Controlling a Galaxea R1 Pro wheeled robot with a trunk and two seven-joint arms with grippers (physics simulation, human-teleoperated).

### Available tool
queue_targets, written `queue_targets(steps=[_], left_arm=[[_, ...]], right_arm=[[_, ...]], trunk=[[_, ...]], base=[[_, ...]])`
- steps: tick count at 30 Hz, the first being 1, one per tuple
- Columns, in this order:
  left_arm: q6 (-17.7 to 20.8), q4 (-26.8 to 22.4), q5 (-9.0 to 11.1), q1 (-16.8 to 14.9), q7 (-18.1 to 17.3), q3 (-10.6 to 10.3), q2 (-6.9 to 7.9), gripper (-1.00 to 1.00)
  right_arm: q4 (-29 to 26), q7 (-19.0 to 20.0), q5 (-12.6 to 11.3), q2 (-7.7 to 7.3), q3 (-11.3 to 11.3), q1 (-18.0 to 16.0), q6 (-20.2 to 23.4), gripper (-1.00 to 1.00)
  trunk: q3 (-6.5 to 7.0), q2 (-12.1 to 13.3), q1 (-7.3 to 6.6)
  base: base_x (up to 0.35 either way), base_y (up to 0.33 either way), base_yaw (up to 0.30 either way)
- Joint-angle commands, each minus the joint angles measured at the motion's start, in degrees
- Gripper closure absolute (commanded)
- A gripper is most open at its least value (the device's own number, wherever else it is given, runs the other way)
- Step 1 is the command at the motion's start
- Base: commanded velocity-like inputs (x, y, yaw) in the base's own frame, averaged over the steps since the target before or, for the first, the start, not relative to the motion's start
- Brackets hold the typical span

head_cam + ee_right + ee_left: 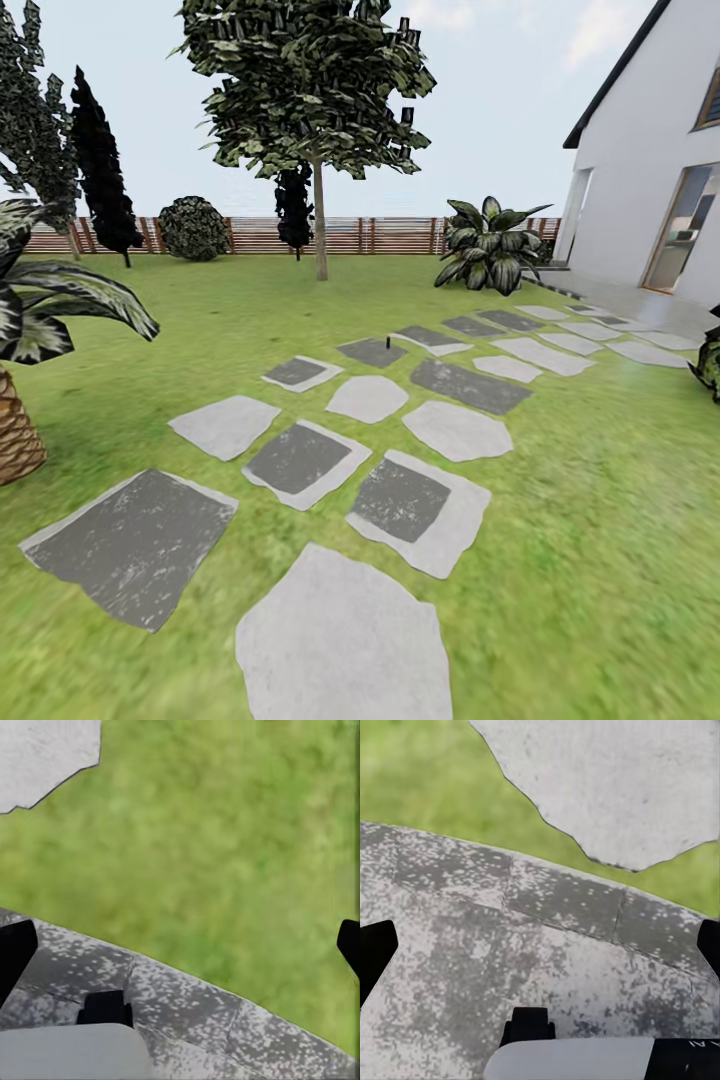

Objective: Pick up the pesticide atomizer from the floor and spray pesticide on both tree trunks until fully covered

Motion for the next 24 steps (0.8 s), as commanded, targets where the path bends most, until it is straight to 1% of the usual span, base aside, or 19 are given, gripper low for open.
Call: queue_targets(steps=[1, 11, 24], left_arm=[[0.0, 0.0, -0.01, -0.01, 0.0, 0.0, -0.02, -1.0], [-0.02, 0.06, -0.02, 0.0, 0.0, 0.0, -0.04, -1.0], [-0.07, 0.09, -0.02, 0.01, 0.0, 0.0, -0.05, -1.0]], right_arm=[[0.02, 0.02, 0.09, -0.09, 0.06, 0.0, 0.03, -1.0], [0.08, 0.06, 0.2, -0.23, 0.13, 0.0, 0.07, -1.0], [0.08, 0.07, 0.14, -0.23, 0.05, 0.0, 0.07, -1.0]], trunk=[[0.0, 0.0, 0.0], [0.0, 0.0, 0.0], [0.0, 0.0, 0.0]], base=[[0.269, 0.0, 0.0], [0.281, 0.0, 0.0], [0.341, 0.0, 0.0]])
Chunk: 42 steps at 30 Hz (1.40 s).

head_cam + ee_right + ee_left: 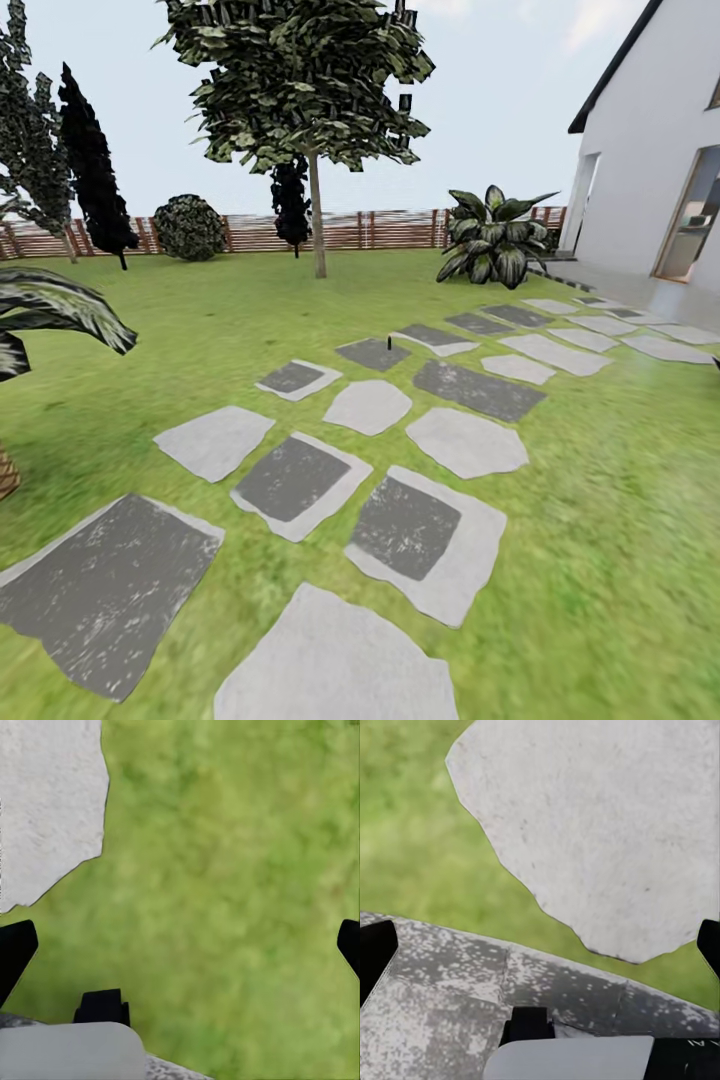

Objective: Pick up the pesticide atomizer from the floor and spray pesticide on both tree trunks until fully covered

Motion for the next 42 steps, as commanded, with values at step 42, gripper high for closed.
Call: queue_targets(steps=[42], left_arm=[[0.05, 0.0, 0.0, 0.02, 0.0, 0.0, 0.0, -1.0]], right_arm=[[0.0, 0.0, 0.05, 0.0, 0.02, -0.01, 0.0, -1.0]], trunk=[[0.0, -0.01, -0.04]], base=[[0.35, 0.0, 0.0]])
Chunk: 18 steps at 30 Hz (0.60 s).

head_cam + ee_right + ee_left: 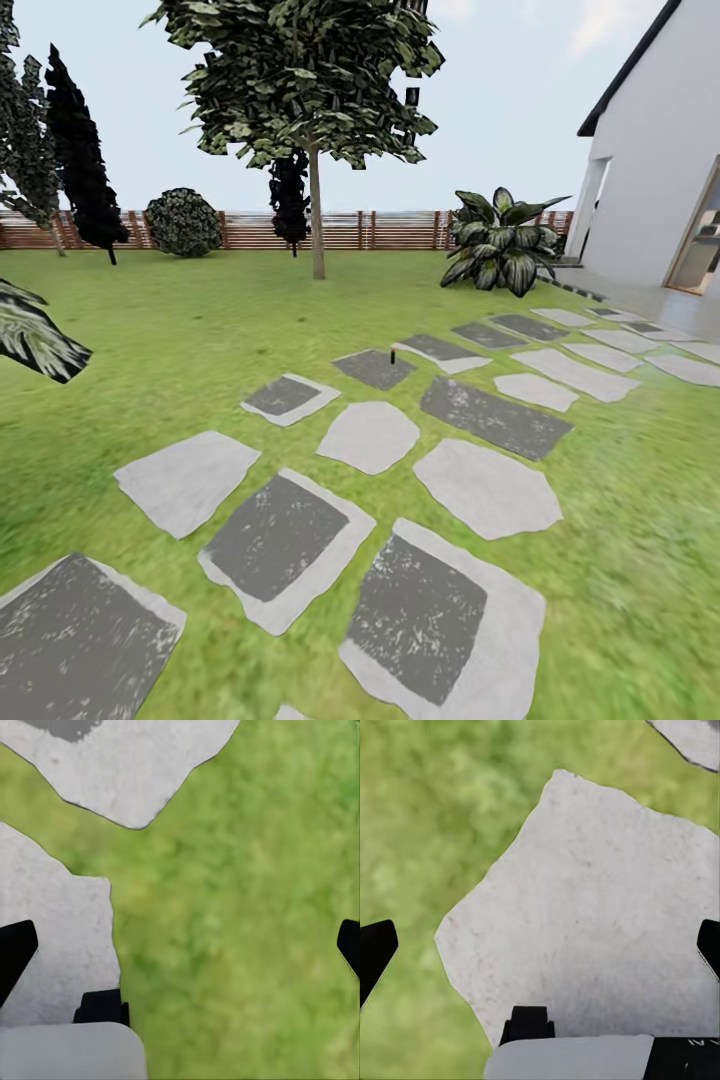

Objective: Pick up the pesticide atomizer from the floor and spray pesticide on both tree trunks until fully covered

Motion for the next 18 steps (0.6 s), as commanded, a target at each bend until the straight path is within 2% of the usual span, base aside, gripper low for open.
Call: queue_targets(steps=[1, 18], left_arm=[[-0.01, 0.0, 0.0, 0.01, 0.0, 0.0, 0.0, -1.0], [-0.07, 0.0, 0.0, -0.01, 0.0, 0.0, 0.06, -1.0]], right_arm=[[0.0, 0.0, 0.01, 0.0, 0.0, 0.0, 0.0, -1.0], [0.26, 0.0, -0.05, 0.0, -0.02, 0.01, 0.0, -1.0]], trunk=[[0.0, 0.0, 0.0], [0.0, 0.0, 0.0]], base=[[0.35, 0.0, 0.0], [0.35, 0.0, 0.0]])
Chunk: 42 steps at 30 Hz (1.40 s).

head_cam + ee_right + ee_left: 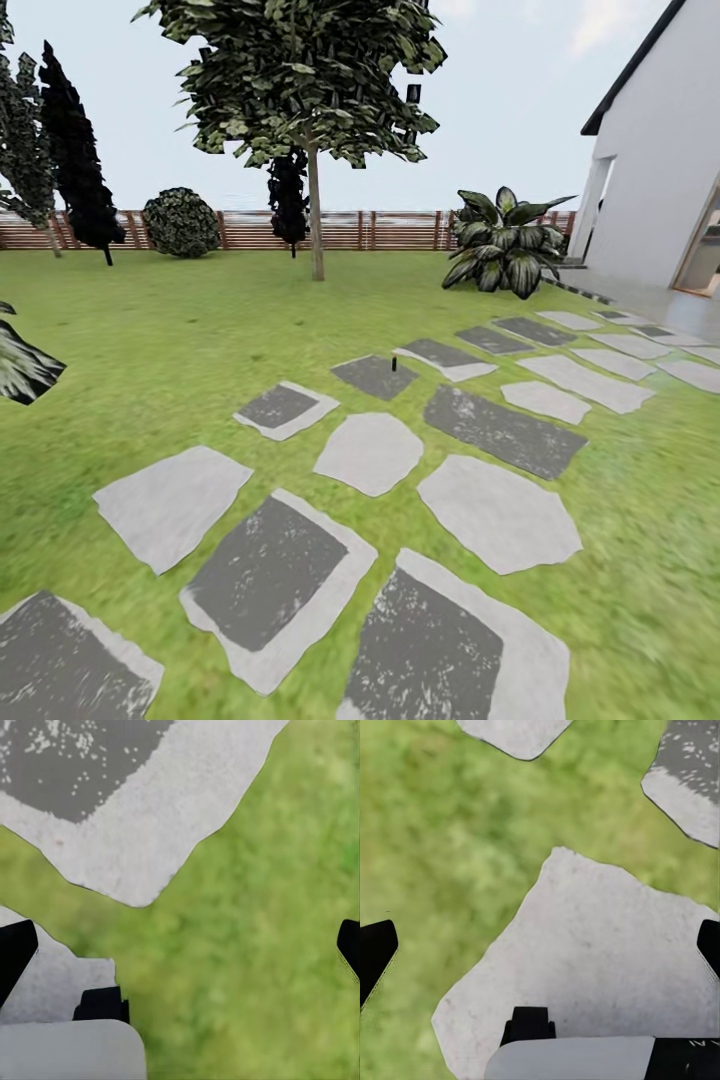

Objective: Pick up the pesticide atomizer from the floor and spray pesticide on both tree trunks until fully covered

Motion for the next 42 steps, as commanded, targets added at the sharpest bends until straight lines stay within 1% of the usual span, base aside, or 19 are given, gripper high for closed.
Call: queue_targets(steps=[1, 20, 42], left_arm=[[0.0, 0.0, 0.0, -0.01, 0.0, 0.0, 0.01, -1.0], [0.01, -0.03, 0.0, -0.02, 0.0, 0.0, 0.03, -1.0], [0.01, 0.0, -0.01, -0.02, 0.0, 0.0, 0.06, -1.0]], right_arm=[[0.0, 0.0, 0.0, 0.0, 0.0, 0.0, 0.0, -1.0], [0.21, 0.0, -0.06, 0.0, 0.0, 0.0, 0.07, -1.0], [0.18, 0.0, 0.0, 0.0, 0.0, 0.0, 0.09, -1.0]], trunk=[[0.0, 0.0, 0.0], [0.0, 0.0, 0.0], [0.0, 0.0, 0.0]], base=[[0.35, 0.0, 0.0], [0.349, -0.015, 0.0], [0.309, -0.168, 0.0]])
